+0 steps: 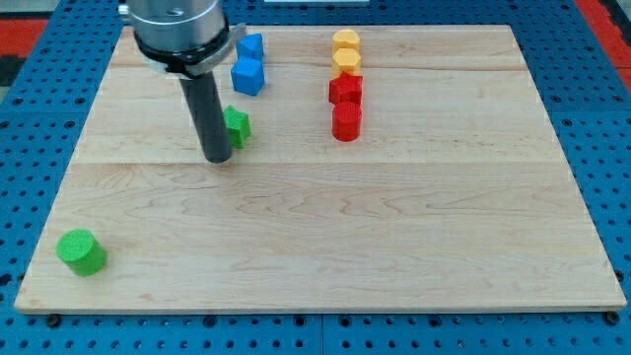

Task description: Slide green star to the blue cube

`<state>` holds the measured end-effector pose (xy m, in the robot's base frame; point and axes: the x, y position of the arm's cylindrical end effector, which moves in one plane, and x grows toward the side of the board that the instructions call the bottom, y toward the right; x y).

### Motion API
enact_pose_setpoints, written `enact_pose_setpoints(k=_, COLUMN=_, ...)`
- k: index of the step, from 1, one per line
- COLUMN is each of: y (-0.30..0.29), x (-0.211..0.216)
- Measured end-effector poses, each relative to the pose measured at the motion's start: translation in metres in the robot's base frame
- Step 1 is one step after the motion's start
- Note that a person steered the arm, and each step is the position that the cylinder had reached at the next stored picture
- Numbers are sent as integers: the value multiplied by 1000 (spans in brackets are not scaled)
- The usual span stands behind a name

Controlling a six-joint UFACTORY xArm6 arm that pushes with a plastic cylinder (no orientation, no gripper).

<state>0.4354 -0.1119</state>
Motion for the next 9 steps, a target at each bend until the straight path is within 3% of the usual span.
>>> enact_pose_setpoints(k=9, y=-7, x=-50)
